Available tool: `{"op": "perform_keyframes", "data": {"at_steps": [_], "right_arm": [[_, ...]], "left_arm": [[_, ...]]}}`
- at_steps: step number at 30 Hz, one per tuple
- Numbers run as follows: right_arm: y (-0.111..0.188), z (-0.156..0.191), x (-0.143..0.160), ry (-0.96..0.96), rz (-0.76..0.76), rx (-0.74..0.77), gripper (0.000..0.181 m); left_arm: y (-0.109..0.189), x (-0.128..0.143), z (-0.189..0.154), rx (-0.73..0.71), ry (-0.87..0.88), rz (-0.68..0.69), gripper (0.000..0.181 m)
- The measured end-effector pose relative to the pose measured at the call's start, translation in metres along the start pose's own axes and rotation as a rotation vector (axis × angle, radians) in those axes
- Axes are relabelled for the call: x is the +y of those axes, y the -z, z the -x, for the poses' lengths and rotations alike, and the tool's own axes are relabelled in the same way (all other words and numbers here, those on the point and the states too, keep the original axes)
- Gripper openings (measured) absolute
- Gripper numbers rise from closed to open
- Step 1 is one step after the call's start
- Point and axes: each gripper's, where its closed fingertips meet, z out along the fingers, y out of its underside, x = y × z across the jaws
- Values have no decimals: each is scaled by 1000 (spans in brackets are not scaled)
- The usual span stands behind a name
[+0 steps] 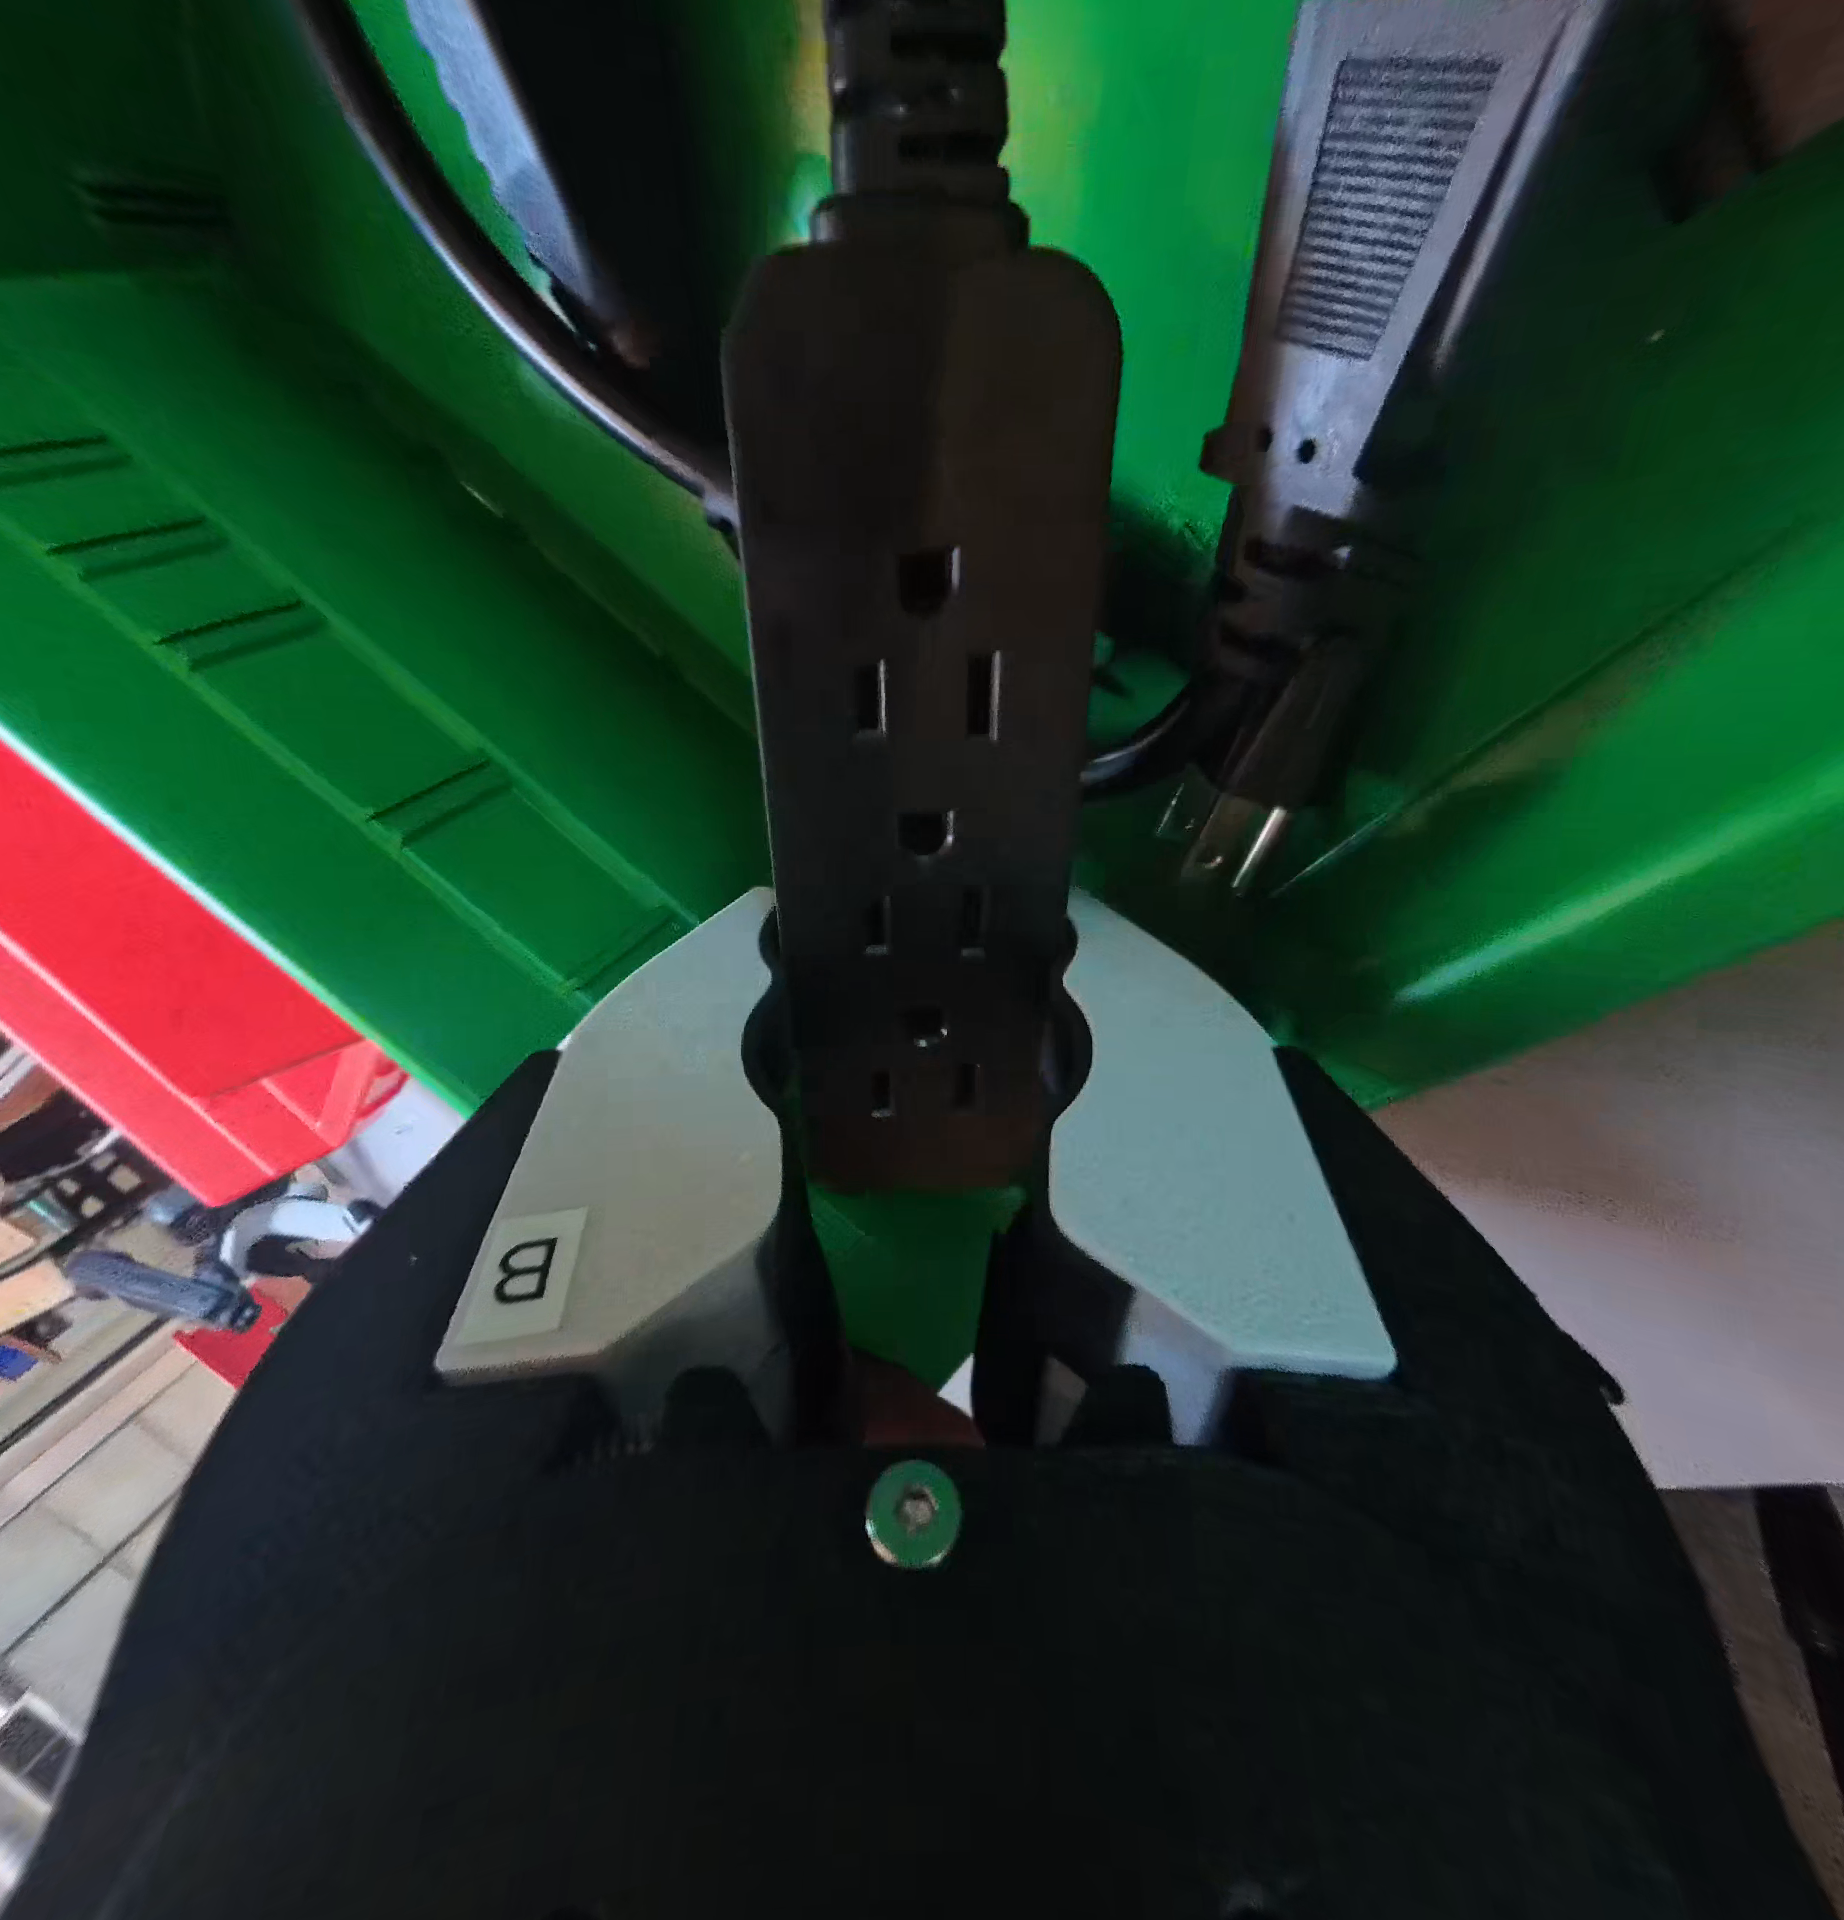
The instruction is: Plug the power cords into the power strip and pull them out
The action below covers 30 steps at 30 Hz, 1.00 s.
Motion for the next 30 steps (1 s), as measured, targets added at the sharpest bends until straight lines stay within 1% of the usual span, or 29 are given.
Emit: {"op": "perform_keyframes", "data": {"at_steps": [6,11,17,20,24,28,30], "right_arm": [[0,0,1,13,4,7,94],[1,-1,1,10,2,11,93],[1,-2,2,15,8,15,92],[1,-2,3,15,11,15,92],[1,-2,7,31,36,20,90],[-2,3,21,62,154,-5,79],[-4,6,24,111,187,-11,70]], "left_arm": [[29,-2,19,-98,50,-146,45],[63,-7,34,-208,95,-258,44],[111,-9,58,-411,126,-349,44],[142,-18,68,-504,147,-439,44],[181,-43,67,-563,150,-574,44],[207,-86,44,-532,147,-739,44],[216,-112,27,-490,143,-827,45]]}}
